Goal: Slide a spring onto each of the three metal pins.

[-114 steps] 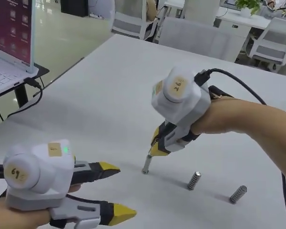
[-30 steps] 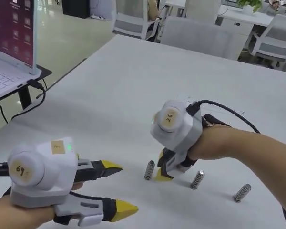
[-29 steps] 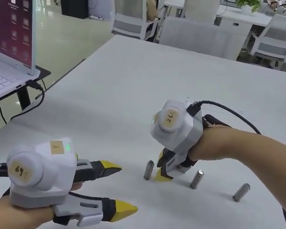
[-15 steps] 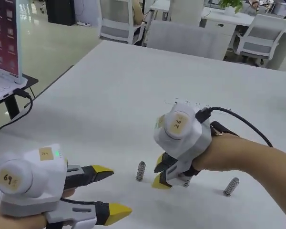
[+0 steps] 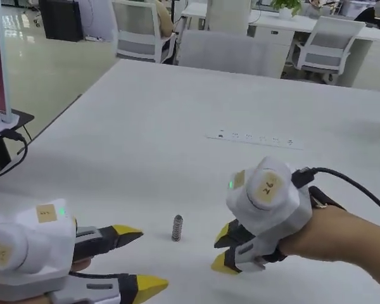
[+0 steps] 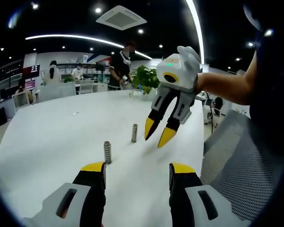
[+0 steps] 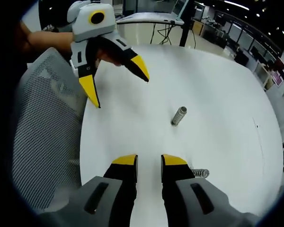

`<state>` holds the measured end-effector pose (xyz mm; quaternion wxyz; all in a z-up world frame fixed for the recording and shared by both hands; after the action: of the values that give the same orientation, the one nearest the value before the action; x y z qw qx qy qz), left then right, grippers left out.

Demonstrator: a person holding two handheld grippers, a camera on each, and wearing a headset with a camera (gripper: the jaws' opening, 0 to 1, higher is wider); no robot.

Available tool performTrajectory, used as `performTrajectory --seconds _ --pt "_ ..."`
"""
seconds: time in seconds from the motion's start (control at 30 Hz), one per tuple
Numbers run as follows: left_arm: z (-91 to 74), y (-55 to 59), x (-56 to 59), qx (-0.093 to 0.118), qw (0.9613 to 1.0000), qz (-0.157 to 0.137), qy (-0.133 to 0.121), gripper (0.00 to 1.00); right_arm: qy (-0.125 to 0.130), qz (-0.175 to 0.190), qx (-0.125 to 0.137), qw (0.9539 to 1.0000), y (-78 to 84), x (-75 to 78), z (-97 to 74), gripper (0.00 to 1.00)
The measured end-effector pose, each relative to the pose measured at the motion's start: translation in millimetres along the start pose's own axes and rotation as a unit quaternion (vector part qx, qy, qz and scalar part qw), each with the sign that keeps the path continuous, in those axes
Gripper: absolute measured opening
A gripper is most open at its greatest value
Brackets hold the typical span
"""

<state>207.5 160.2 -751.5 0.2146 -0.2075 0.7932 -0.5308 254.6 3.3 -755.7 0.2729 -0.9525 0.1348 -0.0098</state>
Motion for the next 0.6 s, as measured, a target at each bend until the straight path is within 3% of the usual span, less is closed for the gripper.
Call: performTrajectory --seconds 0.33,0.6 --pt "3.2 -4.4 1.9 0.000 1.0000 0.003 0.004 0.48 0.009 0.048 0.025 0.9985 30.2 -6.9 -13.6 0.17" --pt "1.2 -5.0 1.9 -0.003 1.0000 0.003 0.002 0.48 0.021 0.093 0.046 0.9944 57.3 -8.9 -26.2 0.17"
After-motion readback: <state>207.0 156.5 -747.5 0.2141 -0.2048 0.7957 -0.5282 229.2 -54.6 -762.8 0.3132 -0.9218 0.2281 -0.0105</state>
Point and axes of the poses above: the centre of the closed fingertips' face, and the gripper's own axes: z roughly forward along the fingers, x roughly to its right, y roughly out of its underside, the point moved 6 cm from there along -z, roughly backward along the fingers, and after that the axes turned 13 degrees about z, right-handed, at the moved point
